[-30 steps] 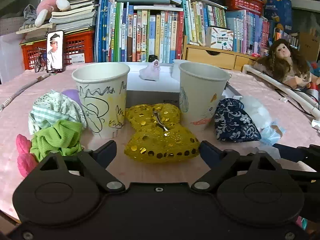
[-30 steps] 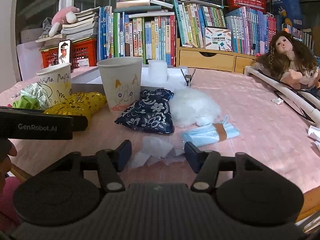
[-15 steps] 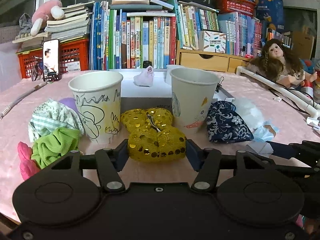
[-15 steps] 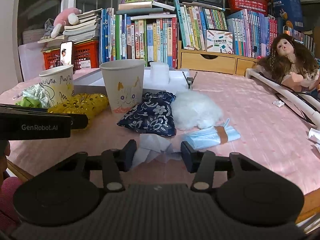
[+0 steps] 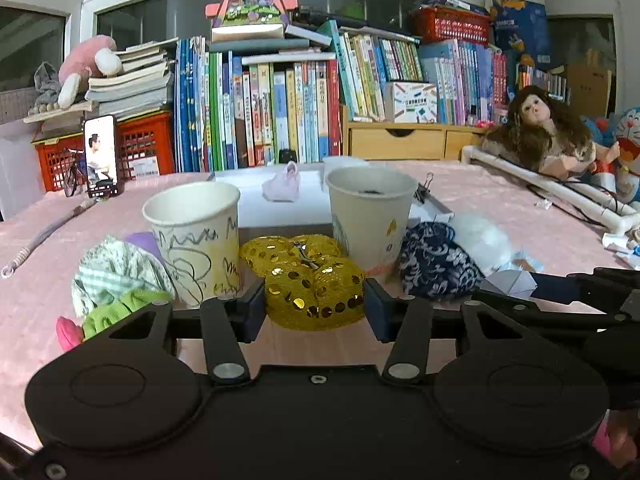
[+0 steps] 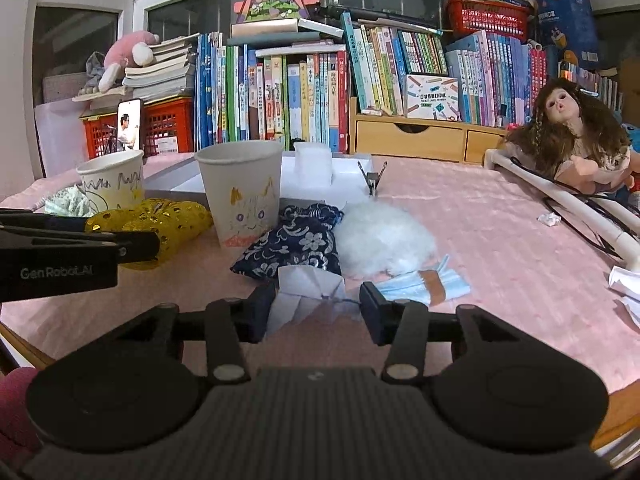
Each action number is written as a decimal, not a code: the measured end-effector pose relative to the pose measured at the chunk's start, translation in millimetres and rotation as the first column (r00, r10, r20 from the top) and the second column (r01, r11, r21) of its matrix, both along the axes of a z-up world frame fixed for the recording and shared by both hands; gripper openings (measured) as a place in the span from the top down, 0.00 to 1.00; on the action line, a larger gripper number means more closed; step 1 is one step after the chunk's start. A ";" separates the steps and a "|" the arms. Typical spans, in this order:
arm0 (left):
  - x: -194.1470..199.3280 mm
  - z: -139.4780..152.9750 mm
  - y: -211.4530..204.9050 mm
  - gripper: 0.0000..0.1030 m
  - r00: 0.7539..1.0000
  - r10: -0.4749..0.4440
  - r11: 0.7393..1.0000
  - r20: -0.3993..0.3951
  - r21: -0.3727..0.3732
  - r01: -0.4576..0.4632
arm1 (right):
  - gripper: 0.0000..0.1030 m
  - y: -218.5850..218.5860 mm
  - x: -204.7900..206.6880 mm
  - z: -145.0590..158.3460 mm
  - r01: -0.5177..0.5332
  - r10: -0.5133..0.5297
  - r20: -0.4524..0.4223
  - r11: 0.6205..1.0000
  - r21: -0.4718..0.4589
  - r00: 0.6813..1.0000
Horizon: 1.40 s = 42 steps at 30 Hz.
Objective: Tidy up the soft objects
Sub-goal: 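Grasp the gold sequin bow with the left tool, then lift the bow toward the tray with the left tool while the right tool grasps the white paper crane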
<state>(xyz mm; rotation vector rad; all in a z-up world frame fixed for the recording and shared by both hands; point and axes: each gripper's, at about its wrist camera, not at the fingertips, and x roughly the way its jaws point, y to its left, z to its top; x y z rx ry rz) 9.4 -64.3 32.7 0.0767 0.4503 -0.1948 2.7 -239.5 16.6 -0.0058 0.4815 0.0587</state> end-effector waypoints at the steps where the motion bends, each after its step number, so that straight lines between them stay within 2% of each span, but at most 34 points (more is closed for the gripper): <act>1: -0.8 2.2 0.3 0.54 1.000 -0.002 1.000 0.005 -0.003 0.002 | 0.51 -0.4 -0.2 1.3 0.001 -0.001 0.006 1.000 0.001 1.000; 16: -9.3 33.1 4.2 0.55 0.997 -0.029 0.999 0.069 -0.027 0.031 | 0.53 -6.5 -0.2 24.1 0.010 -0.011 0.084 1.000 0.017 0.996; 30: -14.5 50.7 7.7 0.55 0.995 -0.037 0.998 0.097 -0.054 0.042 | 0.54 -9.7 3.4 34.2 0.010 -0.013 0.118 1.000 0.029 0.993; 42: -21.5 72.2 8.6 0.56 0.986 -0.050 0.996 0.161 -0.062 0.061 | 0.55 -11.7 7.5 45.2 0.008 -0.015 0.153 0.999 0.041 0.988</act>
